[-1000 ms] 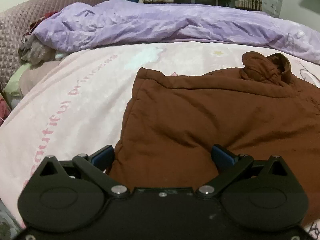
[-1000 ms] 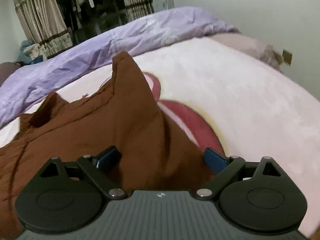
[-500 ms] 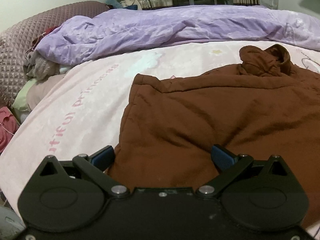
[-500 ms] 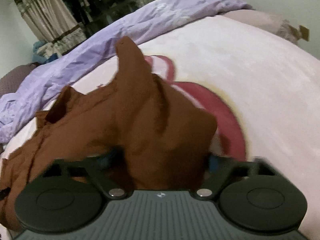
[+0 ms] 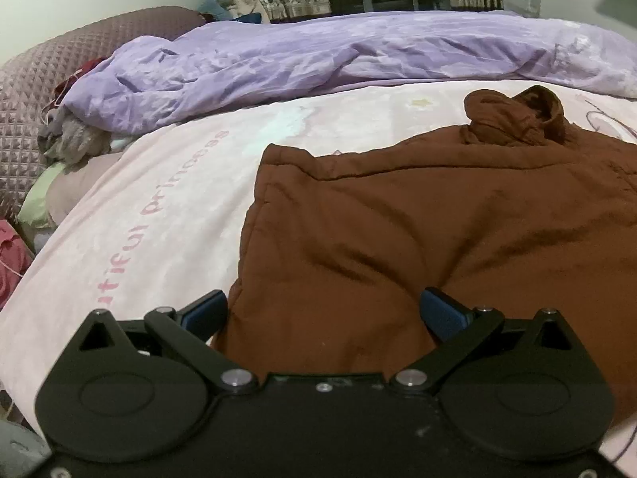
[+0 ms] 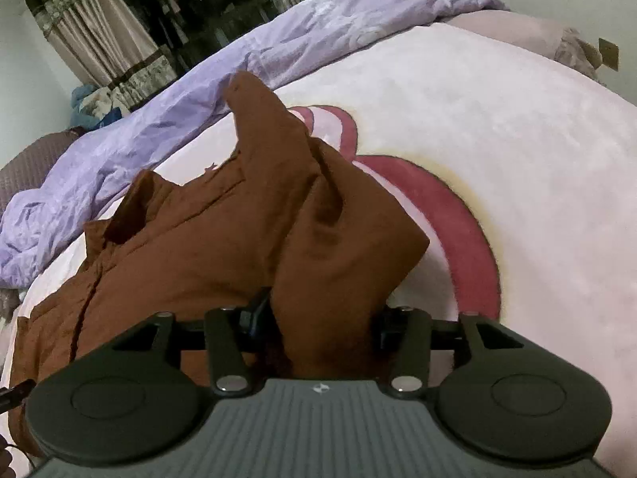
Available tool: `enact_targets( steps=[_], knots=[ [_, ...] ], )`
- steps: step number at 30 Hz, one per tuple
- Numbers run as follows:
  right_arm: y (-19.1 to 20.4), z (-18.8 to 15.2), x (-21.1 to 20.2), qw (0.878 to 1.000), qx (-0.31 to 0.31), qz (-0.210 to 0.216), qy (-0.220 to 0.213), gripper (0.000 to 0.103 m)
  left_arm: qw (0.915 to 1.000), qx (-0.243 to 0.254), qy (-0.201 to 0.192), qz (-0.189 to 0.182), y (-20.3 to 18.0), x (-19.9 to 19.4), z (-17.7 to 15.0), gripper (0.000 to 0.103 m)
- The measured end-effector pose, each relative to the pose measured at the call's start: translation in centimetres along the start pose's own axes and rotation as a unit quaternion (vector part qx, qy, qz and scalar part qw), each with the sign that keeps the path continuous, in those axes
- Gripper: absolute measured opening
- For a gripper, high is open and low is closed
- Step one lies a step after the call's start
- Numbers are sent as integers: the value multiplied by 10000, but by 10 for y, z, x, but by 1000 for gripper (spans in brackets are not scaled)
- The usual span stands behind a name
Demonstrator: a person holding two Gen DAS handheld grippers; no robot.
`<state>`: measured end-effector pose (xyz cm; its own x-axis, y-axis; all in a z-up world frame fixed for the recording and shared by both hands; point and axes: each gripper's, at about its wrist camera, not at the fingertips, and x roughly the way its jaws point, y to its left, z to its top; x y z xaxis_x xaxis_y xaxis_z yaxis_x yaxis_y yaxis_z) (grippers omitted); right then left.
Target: Fold large clothes
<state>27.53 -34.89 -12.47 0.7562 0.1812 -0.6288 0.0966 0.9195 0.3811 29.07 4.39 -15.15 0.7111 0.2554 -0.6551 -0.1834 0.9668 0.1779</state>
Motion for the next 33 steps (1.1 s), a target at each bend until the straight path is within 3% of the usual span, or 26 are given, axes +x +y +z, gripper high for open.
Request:
enact_targets(
  steps=[3,6,11,17,20,22,29,33],
  knots=[
    [27,3,0,9979,-554,-248,-231,34,9999,1,18,122,-6,0,2,103],
    [66,0,-18,9873,-1319,-462,-756,27,9998,52,0,201,-11,-2,3,103],
    [139,7,-64,9731,-1559,207,-1683,23,9999,70,21,126,-4,-5,8,103],
    [257,-7,-102,9436,-2054,1323,-2235,16,9993,28,-20,360,19,-11,8,103],
    [310,-27,-109,9296,-2280,1821,-2251,14,9988,-127,19,477,42,-12,2,103],
    [333,-42,-104,9266,-2367,2006,-2123,13,9978,-196,96,623,57,-8,-4,103],
    [365,-119,-33,9424,-2704,1705,-986,12,9975,-524,321,360,88,2,-31,103],
    [372,-151,-27,9415,-2885,1550,-799,12,9978,-510,337,262,88,8,-40,103]
  ],
)
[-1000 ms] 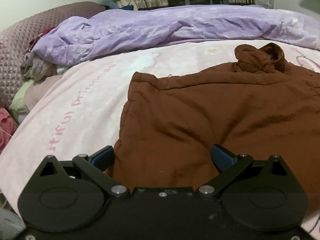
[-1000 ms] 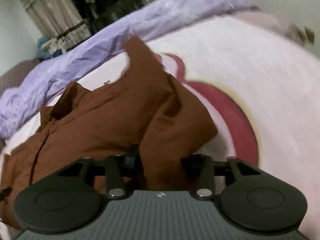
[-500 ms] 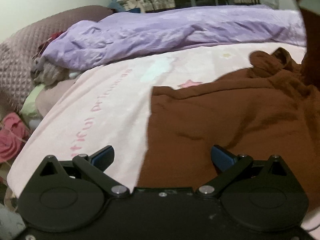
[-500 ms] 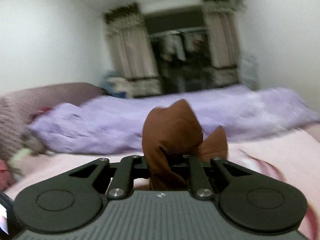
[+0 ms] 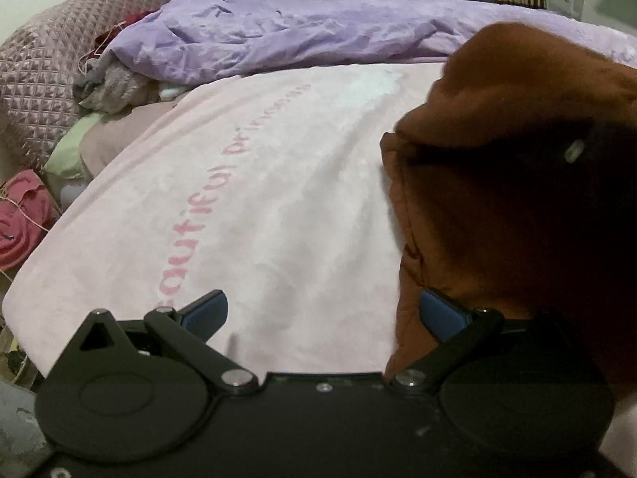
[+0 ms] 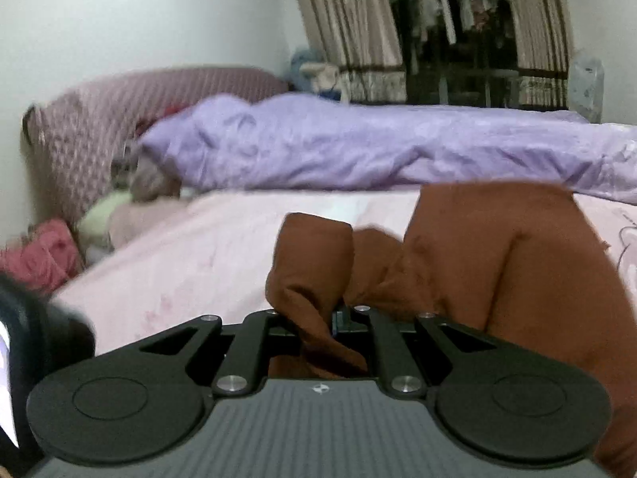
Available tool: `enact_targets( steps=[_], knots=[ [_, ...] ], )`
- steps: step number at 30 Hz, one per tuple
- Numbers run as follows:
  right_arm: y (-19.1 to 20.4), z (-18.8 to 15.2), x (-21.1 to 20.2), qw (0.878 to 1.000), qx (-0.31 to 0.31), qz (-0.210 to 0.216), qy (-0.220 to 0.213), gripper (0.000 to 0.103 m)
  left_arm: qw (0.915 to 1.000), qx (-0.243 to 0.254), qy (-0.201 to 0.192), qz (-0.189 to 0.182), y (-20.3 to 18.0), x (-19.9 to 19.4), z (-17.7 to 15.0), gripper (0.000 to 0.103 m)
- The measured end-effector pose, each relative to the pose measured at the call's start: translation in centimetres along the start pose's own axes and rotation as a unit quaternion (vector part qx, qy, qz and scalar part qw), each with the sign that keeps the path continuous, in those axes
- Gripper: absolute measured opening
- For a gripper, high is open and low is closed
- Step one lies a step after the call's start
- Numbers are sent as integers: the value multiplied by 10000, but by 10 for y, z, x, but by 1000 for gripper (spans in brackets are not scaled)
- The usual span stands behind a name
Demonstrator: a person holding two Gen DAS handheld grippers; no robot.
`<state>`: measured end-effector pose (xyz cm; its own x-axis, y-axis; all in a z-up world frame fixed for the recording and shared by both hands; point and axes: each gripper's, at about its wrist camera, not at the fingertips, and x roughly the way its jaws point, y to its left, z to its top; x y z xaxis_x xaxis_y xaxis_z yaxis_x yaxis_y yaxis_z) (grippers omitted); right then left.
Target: Fold large clothes
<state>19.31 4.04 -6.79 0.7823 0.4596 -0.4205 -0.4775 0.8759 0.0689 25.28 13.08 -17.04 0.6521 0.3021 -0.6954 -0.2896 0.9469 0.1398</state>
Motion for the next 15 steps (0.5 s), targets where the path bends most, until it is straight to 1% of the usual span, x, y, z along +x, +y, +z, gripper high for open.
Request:
enact_targets(
  steps=[2,5,9,11,15],
  knots=[
    [4,0,-4,10000,-43,-34,22,12,9997,-212,52,-150,6,2,-2,103],
    [2,-2,-1,10000,-8,-32,65,12,9995,-224,11,-217,8,3,-3,103],
    [3,-24,15,9995,-171,-42,269,12,9989,-347,57,-306,14,5,-3,103],
    [6,-32,15,9996,-181,-46,198,12,9991,-309,108,-275,15,9,-4,103],
    [2,-32,12,9998,-73,55,183,12,9986,-415,78,-319,16,10,-6,103]
  ],
)
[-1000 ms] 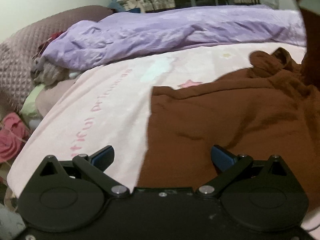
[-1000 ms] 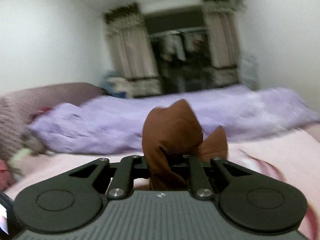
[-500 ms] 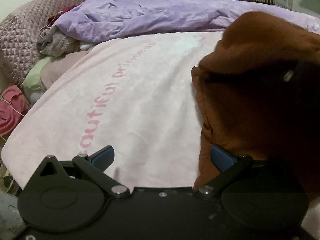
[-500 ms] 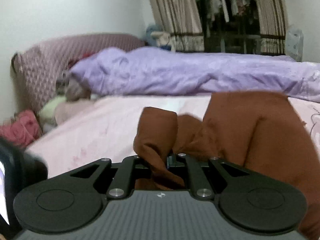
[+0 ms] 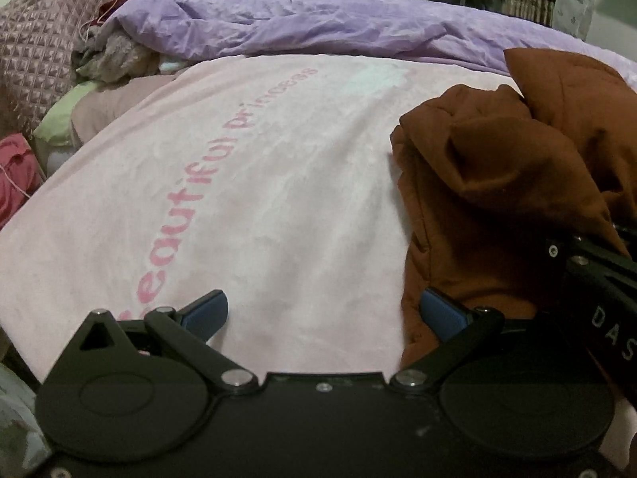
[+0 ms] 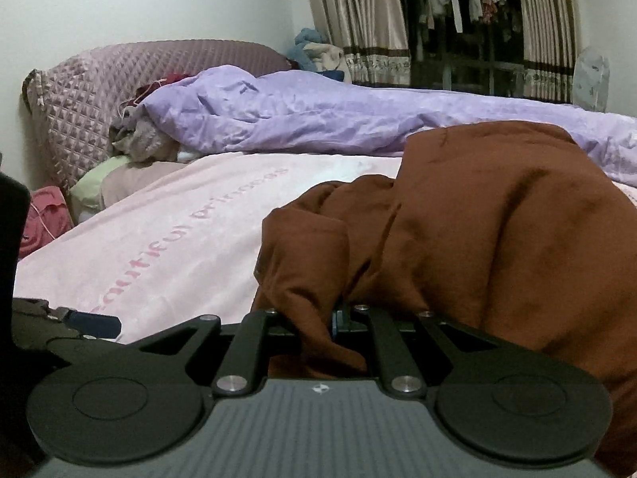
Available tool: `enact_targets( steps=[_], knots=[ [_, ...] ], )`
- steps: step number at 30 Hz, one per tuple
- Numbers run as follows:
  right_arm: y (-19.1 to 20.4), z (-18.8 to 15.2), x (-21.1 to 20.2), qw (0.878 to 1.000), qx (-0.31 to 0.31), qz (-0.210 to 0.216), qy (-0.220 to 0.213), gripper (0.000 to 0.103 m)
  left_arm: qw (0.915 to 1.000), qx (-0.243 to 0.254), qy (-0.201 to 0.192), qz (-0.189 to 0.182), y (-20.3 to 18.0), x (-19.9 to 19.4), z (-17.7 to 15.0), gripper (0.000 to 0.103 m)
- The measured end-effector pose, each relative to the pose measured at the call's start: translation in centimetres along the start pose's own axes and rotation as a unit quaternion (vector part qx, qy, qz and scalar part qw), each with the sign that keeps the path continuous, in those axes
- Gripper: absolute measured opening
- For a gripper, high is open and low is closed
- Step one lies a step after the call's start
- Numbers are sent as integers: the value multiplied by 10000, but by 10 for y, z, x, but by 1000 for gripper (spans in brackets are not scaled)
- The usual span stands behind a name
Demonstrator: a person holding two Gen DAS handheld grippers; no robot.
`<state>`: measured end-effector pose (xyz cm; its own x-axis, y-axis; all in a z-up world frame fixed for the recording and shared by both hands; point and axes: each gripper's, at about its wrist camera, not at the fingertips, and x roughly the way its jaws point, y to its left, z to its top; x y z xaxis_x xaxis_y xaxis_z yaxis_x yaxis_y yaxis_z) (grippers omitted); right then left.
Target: Fold large clothes
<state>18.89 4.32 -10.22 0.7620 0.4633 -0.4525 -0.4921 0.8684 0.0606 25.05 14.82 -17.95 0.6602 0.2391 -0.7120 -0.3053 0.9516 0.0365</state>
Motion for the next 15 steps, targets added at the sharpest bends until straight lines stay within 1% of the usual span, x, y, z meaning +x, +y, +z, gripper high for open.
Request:
enact_targets(
  steps=[3,5,7,9,11,15],
  knots=[
    [-5,-1,-2,10000,64,67,-32,12,10000,-36,20,-24,1,1,0,103],
    [0,2,-4,9999,-90,34,-78,13,10000,-63,25,-16,1,0,1,103],
    [6,6,-9,9996,-170,129,-160,28,9999,-107,43,-5,2,-3,3,103],
    [11,11,-15,9995,-259,113,-165,34,9999,-81,37,45,0,-7,2,103],
    [12,13,-18,9996,-231,42,-124,34,9999,-28,4,111,-3,-13,2,103],
    [11,10,-17,9997,-243,74,-69,34,9996,150,-71,231,-9,-13,0,103]
  ],
)
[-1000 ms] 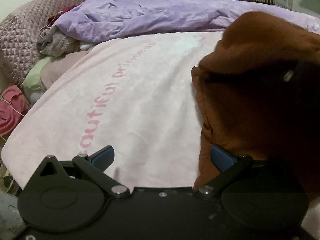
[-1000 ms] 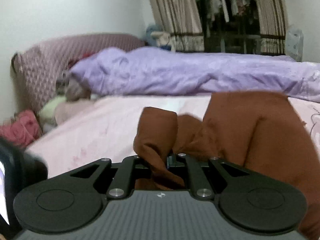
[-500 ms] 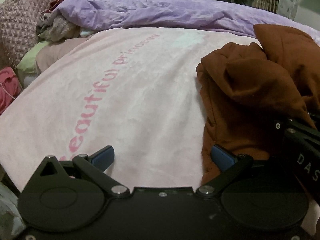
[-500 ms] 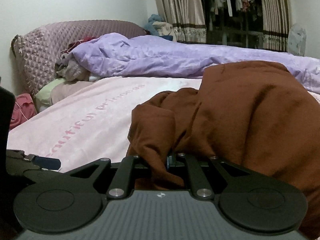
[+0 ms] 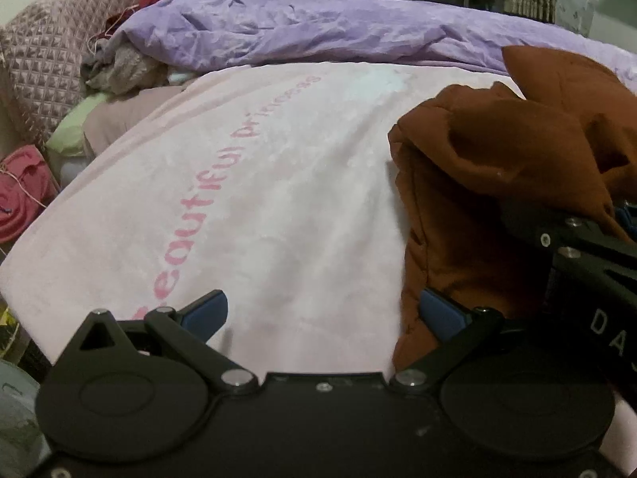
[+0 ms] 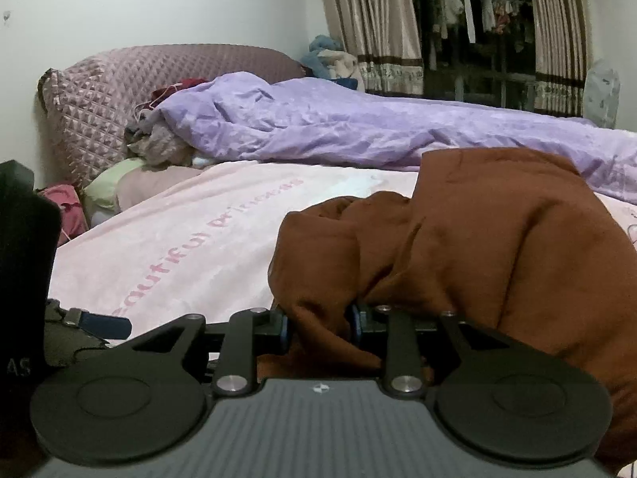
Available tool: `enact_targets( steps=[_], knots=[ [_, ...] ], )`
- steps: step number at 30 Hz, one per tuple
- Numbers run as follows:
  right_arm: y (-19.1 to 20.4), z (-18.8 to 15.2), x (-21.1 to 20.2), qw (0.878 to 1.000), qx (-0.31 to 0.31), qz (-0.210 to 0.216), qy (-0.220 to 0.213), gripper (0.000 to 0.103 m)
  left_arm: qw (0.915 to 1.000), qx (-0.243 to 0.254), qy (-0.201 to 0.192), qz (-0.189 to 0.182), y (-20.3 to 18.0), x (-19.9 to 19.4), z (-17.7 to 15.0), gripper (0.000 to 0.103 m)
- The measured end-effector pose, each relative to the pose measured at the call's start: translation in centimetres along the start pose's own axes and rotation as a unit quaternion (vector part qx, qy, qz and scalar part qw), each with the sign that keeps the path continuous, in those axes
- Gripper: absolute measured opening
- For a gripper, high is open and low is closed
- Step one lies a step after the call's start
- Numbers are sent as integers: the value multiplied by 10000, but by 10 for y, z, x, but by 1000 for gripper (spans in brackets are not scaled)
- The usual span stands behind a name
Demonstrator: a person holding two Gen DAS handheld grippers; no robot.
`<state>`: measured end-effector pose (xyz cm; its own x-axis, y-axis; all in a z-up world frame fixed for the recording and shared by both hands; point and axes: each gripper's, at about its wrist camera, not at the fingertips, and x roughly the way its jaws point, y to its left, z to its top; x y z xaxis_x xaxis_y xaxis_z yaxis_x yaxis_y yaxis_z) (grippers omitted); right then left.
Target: Fold large clothes
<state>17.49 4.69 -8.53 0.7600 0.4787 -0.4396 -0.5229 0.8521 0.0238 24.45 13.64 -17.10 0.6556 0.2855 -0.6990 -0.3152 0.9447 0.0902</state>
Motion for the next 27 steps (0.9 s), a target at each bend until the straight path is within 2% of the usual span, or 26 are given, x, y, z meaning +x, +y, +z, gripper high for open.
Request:
enact_targets(
  steps=[2,3,5,6,9,12,14,16,20,22,24,25,27],
  knots=[
    [0,1,-1,10000,18,14,22,35,10000,-41,16,-18,1,0,0,103],
    [0,1,-2,10000,24,50,48,40,10000,-52,21,-27,2,0,1,103],
    [2,5,-9,9997,1,203,107,54,10000,-46,23,-15,2,-1,3,103],
    [3,7,-14,9995,-13,280,107,65,10000,-52,22,-4,2,-2,3,103],
    [5,14,-34,9996,-156,249,-18,69,9996,-250,80,-54,7,-13,6,103],
    [-4,25,-61,9995,-119,20,-297,70,9984,-374,-252,-333,10,-41,14,103],
    [-16,34,-77,9986,27,-137,-519,74,9969,-368,-452,-524,7,-58,20,103],
    [-31,39,-91,9963,146,-388,-753,86,9948,-347,-635,-714,2,-72,26,103],
    [-70,39,-94,9869,322,-1325,-864,87,9904,-193,-790,-1117,-16,-82,34,103],
    [-92,34,-82,9779,483,-1932,-634,85,9900,-104,-818,-1147,-26,-80,39,103],
    [-111,27,-64,9629,514,-2637,-272,81,9895,-78,-862,-1159,-34,-79,45,103],
    [-119,24,-57,9572,516,-2847,-119,79,9886,-87,-881,-1214,-37,-79,48,103],
    [-132,17,-47,9544,619,-2919,63,79,9852,-125,-938,-1430,-39,-79,52,103]
  ],
)
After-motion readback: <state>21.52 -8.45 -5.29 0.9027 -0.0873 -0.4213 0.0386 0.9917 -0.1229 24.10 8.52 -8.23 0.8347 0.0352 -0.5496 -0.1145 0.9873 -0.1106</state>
